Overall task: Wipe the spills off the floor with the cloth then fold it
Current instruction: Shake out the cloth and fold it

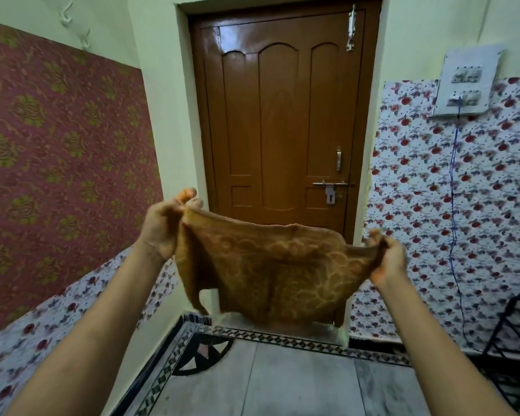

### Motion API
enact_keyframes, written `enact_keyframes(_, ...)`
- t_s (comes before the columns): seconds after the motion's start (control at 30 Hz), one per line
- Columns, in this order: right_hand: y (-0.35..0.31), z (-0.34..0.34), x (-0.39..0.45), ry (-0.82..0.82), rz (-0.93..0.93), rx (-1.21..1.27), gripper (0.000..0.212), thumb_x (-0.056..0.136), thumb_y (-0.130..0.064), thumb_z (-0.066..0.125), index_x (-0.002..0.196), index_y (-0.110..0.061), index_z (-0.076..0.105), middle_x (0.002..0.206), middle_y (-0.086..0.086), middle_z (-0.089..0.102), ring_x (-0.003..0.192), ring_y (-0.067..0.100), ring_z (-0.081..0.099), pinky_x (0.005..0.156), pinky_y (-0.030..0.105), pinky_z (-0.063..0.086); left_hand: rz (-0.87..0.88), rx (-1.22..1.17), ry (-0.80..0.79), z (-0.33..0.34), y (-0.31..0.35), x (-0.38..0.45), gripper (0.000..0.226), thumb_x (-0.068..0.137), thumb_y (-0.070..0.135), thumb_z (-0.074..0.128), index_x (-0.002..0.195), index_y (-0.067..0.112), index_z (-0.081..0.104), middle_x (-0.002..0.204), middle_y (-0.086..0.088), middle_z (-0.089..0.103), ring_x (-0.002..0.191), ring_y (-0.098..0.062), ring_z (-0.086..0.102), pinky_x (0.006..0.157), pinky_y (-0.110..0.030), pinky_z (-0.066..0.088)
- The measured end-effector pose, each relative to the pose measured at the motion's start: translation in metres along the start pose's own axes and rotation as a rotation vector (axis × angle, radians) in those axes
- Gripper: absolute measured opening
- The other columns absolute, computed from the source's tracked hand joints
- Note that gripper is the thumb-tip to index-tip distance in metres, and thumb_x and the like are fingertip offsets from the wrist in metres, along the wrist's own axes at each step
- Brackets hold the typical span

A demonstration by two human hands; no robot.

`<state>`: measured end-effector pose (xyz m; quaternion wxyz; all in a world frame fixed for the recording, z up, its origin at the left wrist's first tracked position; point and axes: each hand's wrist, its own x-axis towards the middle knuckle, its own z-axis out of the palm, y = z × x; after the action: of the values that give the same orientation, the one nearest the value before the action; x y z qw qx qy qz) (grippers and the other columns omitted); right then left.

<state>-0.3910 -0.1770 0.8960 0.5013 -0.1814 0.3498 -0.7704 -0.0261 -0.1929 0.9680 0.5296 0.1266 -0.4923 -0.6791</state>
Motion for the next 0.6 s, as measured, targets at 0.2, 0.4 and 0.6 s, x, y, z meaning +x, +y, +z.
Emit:
enact_keyframes(0.2,-0.008,-0.011,0.003,-0.322,0.059,0.235,0.019,0.058,-0.026,0.066,0.066,-0.016,0.052,0.036,-0.008,0.032,0.029,0.007,0.027,0.036,0.014,0.027,-0.133,-0.104,-0.357,0.001,0.017,0.011,0.020,0.068,0.001,0.046,0.087,0.007,0.046,0.071,-0.011,0.055,0.060,-0.022,0.052,0.059,-0.031,0.043)
enact_keyframes(0.4,0.021,0.032,-0.022,-0.601,0.146,-0.028,0.015,0.079,-0.021,0.041,0.077,-0.010,0.052,0.051,-0.001,0.043,0.040,0.010,0.041,0.050,0.025,0.040,-0.181,0.790,-0.344,0.039,-0.006,0.022,0.020,0.071,0.006,0.059,0.082,0.023,0.055,0.080,0.002,0.057,0.075,-0.014,0.056,0.070,-0.024,0.048)
enact_keyframes(0.6,0.039,0.068,-0.038,-0.792,0.113,-0.384,0.015,0.077,-0.013,0.057,0.090,-0.008,0.064,0.076,0.007,0.067,0.071,0.015,0.065,0.066,0.024,0.055,0.058,1.477,-0.389,0.067,-0.038,0.030,0.029,0.086,-0.004,0.054,0.096,0.023,0.061,0.095,0.011,0.062,0.093,0.001,0.062,0.085,-0.022,0.052)
